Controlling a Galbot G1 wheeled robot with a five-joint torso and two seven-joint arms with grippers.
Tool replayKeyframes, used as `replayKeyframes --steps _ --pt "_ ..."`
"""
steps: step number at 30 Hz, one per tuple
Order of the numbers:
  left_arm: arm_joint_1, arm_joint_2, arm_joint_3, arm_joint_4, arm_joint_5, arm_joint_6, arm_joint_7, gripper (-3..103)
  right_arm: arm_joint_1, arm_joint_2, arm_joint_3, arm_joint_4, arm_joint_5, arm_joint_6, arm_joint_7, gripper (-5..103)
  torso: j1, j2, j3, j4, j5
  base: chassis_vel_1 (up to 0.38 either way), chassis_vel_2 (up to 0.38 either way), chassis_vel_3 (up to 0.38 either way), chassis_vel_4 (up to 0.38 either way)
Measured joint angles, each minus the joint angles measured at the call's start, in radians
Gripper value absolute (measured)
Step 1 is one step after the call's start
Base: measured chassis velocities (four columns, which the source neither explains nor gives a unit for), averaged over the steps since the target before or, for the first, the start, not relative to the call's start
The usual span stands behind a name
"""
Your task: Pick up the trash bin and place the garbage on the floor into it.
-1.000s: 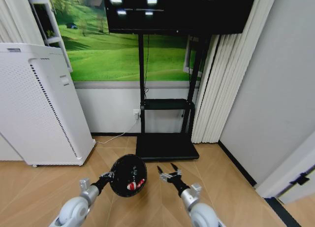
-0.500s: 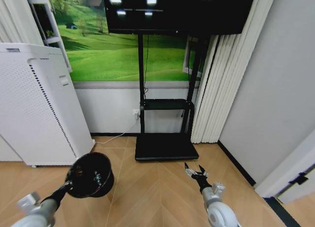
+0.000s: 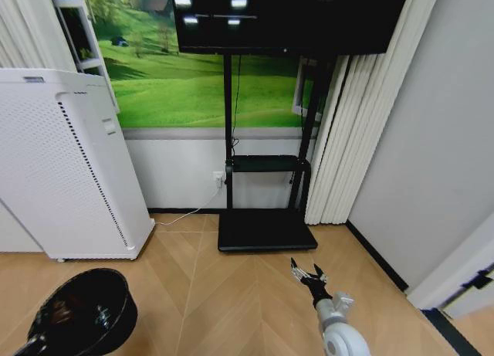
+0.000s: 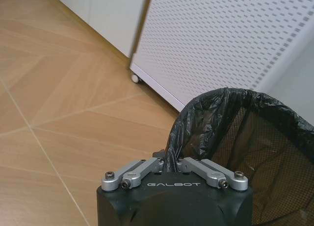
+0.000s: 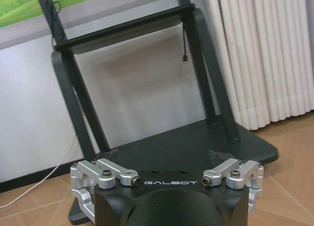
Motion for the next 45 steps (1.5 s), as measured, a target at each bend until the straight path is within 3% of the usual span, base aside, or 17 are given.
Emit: replayKeyframes --steps 6,15,28,41,45 --pt "-0.020 0.009 0.036 0.090 0.049 -0.010 0.003 3 0.009 -0.004 -0.001 -0.022 -0.001 0.031 0.015 100 0.000 0.000 0.000 -0.0003 -0.0010 0.171 0.172 -0.194 -0.192" --pt "-0.014 -0.004 0.086 0.133 0.045 0.022 -0.025 3 0.016 -0.015 0.008 -0.036 -0.008 0.045 0.021 100 0.000 0.000 0.000 -0.0005 0.0000 0.030 0.009 -0.019 -0.029" --pt "-0.012 0.004 0.092 0.211 0.061 0.010 -0.020 3 0.038 -0.011 -0.010 -0.068 -0.009 0.046 0.020 100 0.000 0.000 0.000 -0.0002 0.0000 -0.007 -0.006 0.008 0.005" --pt "-0.058 0.015 0.130 0.286 0.167 0.013 0.006 2 0.025 -0.008 -0.008 -0.072 -0.017 0.055 0.019 100 0.000 0.000 0.000 -0.0004 0.0001 0.000 0.000 0.000 0.000" --pt "-0.060 0.015 0.131 0.292 0.185 0.014 -0.004 18 0.027 -0.014 -0.008 -0.072 -0.017 0.055 0.020 100 0.000 0.000 0.000 -0.0003 0.0001 0.000 0.000 0.000 0.000"
